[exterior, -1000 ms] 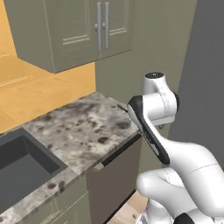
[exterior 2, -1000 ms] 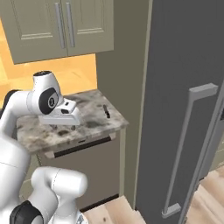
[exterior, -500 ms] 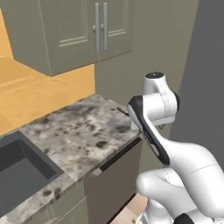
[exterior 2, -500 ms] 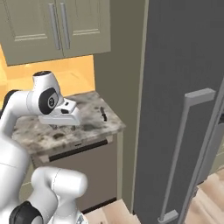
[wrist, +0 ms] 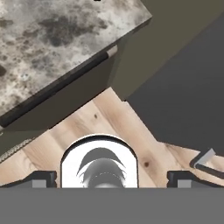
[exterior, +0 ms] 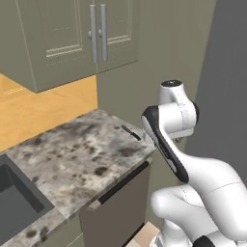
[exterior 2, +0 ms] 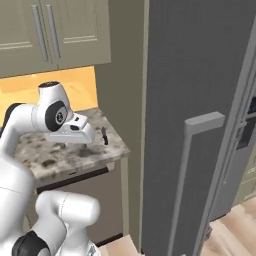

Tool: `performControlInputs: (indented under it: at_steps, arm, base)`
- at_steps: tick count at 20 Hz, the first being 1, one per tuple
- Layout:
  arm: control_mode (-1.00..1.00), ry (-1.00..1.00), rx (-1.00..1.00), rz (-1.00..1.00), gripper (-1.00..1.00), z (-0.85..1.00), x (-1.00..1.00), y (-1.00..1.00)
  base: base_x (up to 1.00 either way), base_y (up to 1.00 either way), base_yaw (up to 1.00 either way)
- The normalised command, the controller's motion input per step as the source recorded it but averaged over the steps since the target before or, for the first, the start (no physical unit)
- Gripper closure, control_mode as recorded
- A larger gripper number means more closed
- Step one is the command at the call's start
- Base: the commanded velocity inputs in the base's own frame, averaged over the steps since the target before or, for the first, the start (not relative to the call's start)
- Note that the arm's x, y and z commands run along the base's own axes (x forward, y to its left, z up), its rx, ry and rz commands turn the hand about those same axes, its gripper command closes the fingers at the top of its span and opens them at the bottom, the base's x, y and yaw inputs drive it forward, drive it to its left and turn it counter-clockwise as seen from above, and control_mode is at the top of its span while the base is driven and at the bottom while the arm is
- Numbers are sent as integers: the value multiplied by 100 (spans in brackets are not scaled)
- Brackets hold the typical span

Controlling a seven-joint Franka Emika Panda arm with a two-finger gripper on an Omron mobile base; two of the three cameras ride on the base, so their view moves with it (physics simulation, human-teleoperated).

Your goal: Retrieve the butter from the fridge and place it on a plate on the dining table. Then retrieve the butter knife by the fridge and place it near the plate.

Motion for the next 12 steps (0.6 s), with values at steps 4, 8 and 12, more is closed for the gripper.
performControlInputs:
  at_steps: [4, 8, 12]
  arm:
    - [100, 0, 0, 0, -100, 0, 0, 0]
    - [100, 0, 0, 0, -100, 0, 0, 0]
    - [100, 0, 0, 0, -100, 0, 0, 0]
  base:
    - [53, 0, 0]
    - [59, 0, 0]
    - [46, 0, 0]
